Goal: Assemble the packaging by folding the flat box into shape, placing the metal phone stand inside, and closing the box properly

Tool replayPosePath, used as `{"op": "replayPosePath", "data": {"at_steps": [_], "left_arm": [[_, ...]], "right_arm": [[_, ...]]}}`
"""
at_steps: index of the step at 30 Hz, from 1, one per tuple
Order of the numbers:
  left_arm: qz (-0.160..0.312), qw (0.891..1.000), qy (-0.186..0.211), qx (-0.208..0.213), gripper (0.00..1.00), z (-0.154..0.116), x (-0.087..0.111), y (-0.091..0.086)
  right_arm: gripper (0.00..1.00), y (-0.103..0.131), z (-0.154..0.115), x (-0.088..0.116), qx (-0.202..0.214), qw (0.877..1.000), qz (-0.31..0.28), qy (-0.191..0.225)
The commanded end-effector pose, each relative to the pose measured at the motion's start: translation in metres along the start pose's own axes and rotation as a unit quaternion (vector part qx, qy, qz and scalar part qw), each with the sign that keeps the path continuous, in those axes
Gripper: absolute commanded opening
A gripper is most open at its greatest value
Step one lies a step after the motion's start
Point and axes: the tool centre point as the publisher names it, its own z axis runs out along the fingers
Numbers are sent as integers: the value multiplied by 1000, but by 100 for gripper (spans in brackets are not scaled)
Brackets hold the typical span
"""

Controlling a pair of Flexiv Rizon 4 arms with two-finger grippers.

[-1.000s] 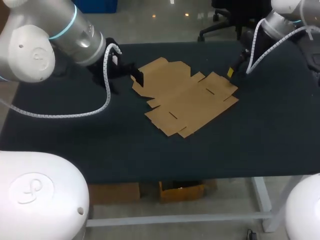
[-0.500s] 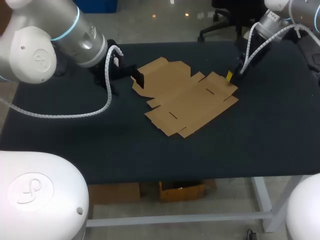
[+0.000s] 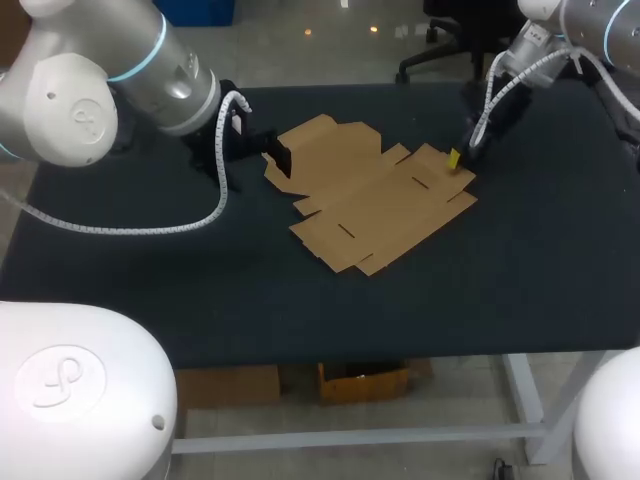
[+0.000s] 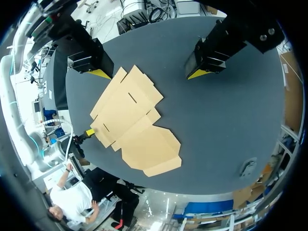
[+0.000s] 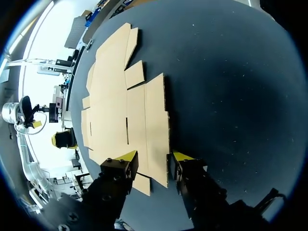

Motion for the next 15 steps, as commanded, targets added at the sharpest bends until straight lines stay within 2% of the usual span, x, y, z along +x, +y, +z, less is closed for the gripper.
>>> {"op": "replayPosePath", "data": {"at_steps": [1, 15], "left_arm": [[-1, 1000, -4, 1, 100, 0, 1, 0], [-2, 1000, -1, 0, 100, 2, 1, 2]], "right_arm": [[38, 6, 2, -6, 39, 999, 1, 15], [26, 2, 12, -5, 40, 999, 7, 31]]}}
